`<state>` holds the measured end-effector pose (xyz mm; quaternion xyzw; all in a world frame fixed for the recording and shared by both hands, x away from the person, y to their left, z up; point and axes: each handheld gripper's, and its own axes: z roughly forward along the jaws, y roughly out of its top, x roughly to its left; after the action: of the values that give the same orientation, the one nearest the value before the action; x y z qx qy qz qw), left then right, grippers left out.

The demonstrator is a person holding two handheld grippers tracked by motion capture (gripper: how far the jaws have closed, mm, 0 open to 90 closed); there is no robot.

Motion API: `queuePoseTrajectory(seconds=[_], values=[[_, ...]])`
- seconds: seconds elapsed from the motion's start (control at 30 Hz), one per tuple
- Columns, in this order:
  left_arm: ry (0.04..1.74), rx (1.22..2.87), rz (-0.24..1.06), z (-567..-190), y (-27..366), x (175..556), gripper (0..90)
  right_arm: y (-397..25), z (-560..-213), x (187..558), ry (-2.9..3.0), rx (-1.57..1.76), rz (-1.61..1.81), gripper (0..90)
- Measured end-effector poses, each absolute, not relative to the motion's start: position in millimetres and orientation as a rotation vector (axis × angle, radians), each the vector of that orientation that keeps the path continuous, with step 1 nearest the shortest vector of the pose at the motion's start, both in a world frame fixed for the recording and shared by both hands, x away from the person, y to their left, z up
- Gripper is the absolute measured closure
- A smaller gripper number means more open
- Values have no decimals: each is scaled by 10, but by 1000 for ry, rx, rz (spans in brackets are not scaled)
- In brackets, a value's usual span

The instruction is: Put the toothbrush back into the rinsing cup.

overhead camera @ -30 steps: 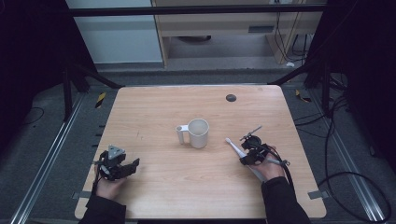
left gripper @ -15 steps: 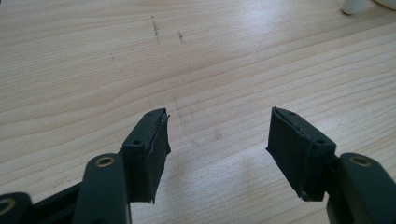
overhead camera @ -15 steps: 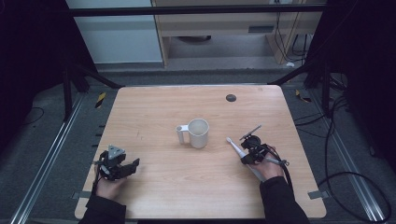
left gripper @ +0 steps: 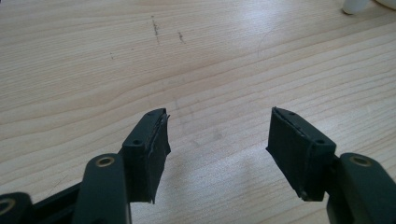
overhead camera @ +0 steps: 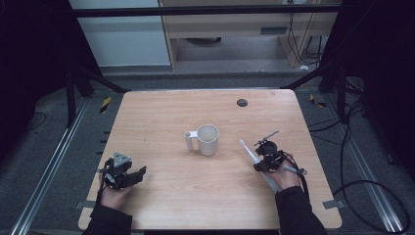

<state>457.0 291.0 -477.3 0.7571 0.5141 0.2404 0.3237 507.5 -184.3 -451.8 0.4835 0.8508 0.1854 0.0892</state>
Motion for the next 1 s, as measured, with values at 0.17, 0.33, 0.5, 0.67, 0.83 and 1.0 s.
queuePoseTrajectory(seconds=[0.17, 0.33, 0.5, 0.67, 0.83, 1.0], values=[[1348, 1986, 631, -4772, 2910, 4569, 372, -1865, -4388, 5005, 2494, 1426, 626, 673], [1349, 1986, 631, -4773, 2908, 4569, 372, -1901, -4300, 4946, 2450, 1416, 702, 673], [1350, 1983, 633, -4771, 2911, 4569, 372, -1944, -4173, 4888, 2377, 1389, 823, 672], [1349, 1982, 634, -4770, 2911, 4568, 372, -1963, -4088, 4869, 2277, 1376, 948, 672], [1349, 1982, 634, -4770, 2911, 4568, 372, -1952, -4036, 4870, 2197, 1357, 1052, 672], [1350, 1982, 634, -4770, 2912, 4569, 372, -1911, -3983, 4877, 2121, 1334, 1130, 671]])
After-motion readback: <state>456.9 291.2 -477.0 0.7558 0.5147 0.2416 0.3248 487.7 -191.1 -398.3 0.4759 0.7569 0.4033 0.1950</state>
